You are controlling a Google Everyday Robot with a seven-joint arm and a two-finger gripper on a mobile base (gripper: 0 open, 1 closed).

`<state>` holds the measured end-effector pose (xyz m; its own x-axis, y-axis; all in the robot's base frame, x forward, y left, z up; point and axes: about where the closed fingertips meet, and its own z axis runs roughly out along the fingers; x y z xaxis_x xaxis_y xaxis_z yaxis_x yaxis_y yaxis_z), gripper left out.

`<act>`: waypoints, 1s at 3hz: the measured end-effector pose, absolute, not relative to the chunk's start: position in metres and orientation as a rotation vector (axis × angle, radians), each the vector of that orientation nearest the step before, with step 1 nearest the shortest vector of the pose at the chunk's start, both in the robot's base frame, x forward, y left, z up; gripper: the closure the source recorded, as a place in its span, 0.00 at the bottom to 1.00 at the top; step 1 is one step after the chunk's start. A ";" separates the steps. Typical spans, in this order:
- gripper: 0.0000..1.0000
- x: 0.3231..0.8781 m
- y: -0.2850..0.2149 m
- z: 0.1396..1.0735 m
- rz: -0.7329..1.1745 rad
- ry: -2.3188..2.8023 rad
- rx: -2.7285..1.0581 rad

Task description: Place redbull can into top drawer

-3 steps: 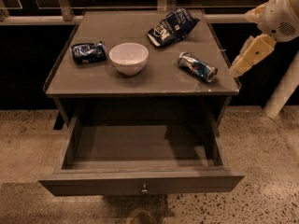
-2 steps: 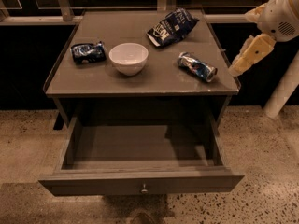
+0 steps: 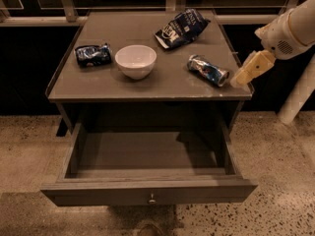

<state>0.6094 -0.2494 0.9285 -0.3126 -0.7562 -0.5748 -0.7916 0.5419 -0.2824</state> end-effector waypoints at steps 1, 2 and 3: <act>0.00 0.630 -0.243 0.903 0.112 2.141 -1.217; 0.00 0.646 -0.236 0.880 0.163 2.174 -1.202; 0.00 0.659 -0.229 0.859 0.211 2.206 -1.199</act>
Offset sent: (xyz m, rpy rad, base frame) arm 0.0561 0.0177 -0.0719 0.0834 0.1236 -0.0402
